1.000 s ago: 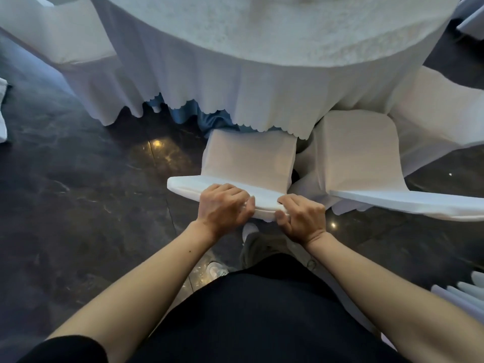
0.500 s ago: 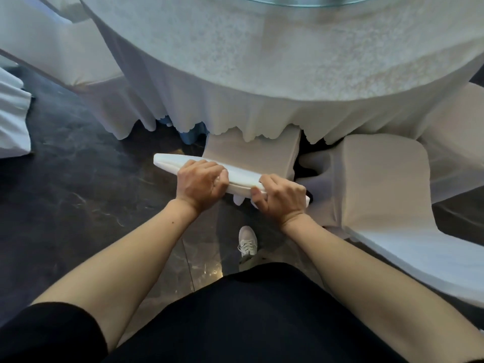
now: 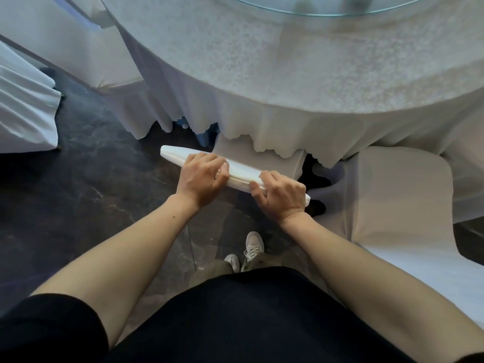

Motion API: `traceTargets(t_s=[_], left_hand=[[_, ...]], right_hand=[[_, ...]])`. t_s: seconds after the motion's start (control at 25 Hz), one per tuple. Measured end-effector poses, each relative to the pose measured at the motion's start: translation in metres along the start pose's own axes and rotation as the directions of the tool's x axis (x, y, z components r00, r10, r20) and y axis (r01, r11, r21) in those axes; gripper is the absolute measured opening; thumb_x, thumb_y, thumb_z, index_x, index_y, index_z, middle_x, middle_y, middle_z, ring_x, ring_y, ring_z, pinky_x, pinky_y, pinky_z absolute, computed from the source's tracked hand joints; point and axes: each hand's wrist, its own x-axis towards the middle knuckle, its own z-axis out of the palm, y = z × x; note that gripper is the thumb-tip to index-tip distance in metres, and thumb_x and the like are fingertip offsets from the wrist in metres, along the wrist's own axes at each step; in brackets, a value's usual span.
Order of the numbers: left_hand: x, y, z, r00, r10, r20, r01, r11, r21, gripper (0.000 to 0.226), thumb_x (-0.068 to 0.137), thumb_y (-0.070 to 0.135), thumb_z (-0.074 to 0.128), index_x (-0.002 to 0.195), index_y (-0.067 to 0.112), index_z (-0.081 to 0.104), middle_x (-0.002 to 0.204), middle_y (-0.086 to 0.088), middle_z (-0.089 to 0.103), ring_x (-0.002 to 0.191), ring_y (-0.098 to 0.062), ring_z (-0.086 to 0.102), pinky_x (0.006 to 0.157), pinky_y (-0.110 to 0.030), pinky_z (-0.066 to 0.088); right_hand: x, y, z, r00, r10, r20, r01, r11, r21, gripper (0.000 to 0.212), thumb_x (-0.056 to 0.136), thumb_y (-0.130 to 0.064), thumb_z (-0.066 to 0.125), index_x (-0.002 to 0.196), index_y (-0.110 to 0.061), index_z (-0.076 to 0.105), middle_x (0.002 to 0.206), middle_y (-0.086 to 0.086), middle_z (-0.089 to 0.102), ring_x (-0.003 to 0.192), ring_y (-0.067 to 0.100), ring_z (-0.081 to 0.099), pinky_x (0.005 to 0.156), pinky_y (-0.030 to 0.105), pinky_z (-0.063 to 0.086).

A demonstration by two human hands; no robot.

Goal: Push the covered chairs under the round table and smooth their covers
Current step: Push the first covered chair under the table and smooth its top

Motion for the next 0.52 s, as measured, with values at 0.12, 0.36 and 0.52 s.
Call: traceTargets(t_s=[0.12,0.36,0.52], left_hand=[[-0.009,0.009,-0.003,0.999,-0.030,-0.020,0.030,1.000,0.004,0.042,0.095,0.036,0.027,0.087,0.014,0.061,0.086,-0.005,0.063,0.079,-0.020,0.050,0.081,-0.031,0.033],[-0.024,0.016,-0.026,0.997,0.047,0.068,-0.043,0.998,-0.049,0.040,0.100,0.036,0.029,0.109,0.013,0.060,0.105,-0.008,0.062,0.101,-0.026,0.053,0.100,-0.041,0.034],[-0.053,0.020,-0.036,0.990,0.106,0.095,-0.101,0.993,-0.054,0.045,0.101,0.036,0.036,0.140,0.015,0.044,0.144,-0.012,0.043,0.137,-0.030,0.031,0.115,-0.044,0.023]], right_hand=[[-0.003,-0.003,-0.001,0.997,0.054,0.048,-0.054,0.999,0.005,0.054,0.094,-0.057,0.026,0.081,-0.016,0.059,0.075,0.002,0.064,0.061,0.027,0.060,0.049,0.025,0.028],[-0.016,-0.012,-0.011,0.984,0.141,0.111,-0.145,0.989,0.035,0.058,0.094,-0.058,0.019,0.105,-0.019,0.060,0.095,0.004,0.068,0.081,0.028,0.061,0.062,0.030,0.030],[-0.038,-0.018,-0.028,0.970,0.172,0.174,-0.194,0.974,0.117,0.050,0.100,-0.052,0.029,0.126,-0.017,0.053,0.122,0.007,0.063,0.110,0.028,0.057,0.086,0.035,0.042]])
